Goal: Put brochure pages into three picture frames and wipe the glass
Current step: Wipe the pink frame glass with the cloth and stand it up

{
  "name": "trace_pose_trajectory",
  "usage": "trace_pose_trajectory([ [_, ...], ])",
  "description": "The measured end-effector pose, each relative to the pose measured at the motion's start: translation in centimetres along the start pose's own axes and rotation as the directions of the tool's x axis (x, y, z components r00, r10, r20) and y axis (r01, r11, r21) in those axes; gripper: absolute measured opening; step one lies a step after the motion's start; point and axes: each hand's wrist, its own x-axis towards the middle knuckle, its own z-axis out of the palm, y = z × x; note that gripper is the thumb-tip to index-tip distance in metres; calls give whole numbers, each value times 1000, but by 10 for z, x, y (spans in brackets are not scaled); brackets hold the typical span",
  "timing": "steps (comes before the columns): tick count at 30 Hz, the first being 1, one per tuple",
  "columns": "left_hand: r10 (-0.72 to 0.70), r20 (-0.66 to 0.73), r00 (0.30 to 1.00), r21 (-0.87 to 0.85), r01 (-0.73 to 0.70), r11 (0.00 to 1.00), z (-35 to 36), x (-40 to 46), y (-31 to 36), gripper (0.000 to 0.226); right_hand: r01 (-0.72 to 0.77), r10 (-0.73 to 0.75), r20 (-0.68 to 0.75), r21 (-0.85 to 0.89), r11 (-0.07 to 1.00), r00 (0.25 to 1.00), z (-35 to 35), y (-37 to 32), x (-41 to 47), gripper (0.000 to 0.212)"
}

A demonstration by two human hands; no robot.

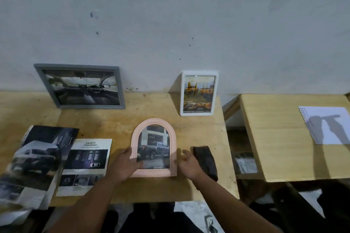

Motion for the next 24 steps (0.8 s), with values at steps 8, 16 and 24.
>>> trace_pose_trajectory([
  [8,-143,-63,988,-368,110,923,7,4,30,49,-49,34,113,134,990,993,15,-8,27,41],
  [16,-100,-239,966,-474,-26,880,-18,35,38,99,163,-162,-20,157,974,987,-6,-46,45,38],
  [24,-46,-405,913,-617,-236,751,-81,76,94,63,401,-376,-163,176,899,912,-27,-109,110,45],
])
